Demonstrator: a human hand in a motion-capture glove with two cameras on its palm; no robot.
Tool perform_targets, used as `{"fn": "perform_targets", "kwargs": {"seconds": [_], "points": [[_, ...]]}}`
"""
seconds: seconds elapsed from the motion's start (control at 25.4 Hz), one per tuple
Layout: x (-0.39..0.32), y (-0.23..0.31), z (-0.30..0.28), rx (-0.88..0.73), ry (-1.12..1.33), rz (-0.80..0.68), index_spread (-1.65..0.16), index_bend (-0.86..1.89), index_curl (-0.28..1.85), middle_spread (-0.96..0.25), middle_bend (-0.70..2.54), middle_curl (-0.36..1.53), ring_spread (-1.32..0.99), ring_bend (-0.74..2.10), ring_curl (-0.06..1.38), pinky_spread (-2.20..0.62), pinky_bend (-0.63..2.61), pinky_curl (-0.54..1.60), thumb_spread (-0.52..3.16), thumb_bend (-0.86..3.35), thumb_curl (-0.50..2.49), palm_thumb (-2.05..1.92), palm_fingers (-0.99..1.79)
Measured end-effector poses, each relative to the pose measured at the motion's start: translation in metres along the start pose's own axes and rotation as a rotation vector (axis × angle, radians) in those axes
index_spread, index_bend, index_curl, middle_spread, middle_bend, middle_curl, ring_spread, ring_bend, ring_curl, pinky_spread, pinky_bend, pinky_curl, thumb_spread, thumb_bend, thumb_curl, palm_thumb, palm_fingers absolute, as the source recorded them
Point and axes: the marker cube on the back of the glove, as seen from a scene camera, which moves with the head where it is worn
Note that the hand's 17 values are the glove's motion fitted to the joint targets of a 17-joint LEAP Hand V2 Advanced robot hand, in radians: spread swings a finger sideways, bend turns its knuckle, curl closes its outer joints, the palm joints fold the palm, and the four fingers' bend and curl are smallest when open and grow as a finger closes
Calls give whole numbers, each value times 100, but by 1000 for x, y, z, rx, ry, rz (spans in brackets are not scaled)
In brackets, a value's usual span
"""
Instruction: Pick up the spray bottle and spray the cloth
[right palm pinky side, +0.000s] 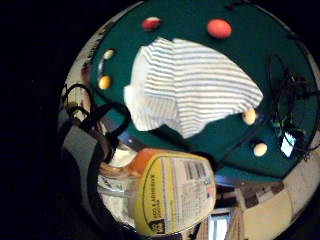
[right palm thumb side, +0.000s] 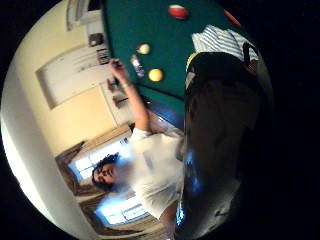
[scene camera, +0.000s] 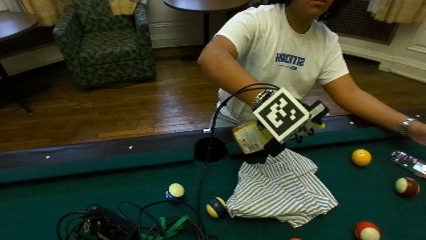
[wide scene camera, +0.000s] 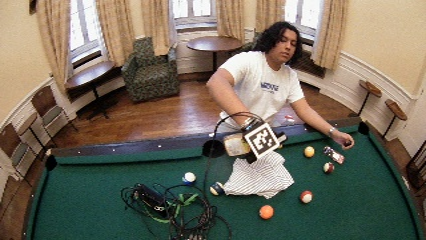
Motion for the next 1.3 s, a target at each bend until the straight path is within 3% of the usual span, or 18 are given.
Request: {"fn": "perform_targets", "kwargs": {"seconds": [0.31,0.63,1.3], "points": [[-51,31,-30,248,-244,-328,-28,32,64,-20,65,59,-21,77,51,-30,52,44,39,-3,83,96,134],[-70,38,-9,360,-449,-548,-28,31,64,-20,66,59,-21,76,51,-30,52,44,38,-3,83,96,134],[-90,2,63,365,-592,-679,-28,30,65,-20,66,59,-21,76,51,-30,51,44,38,-3,84,96,135]]}}
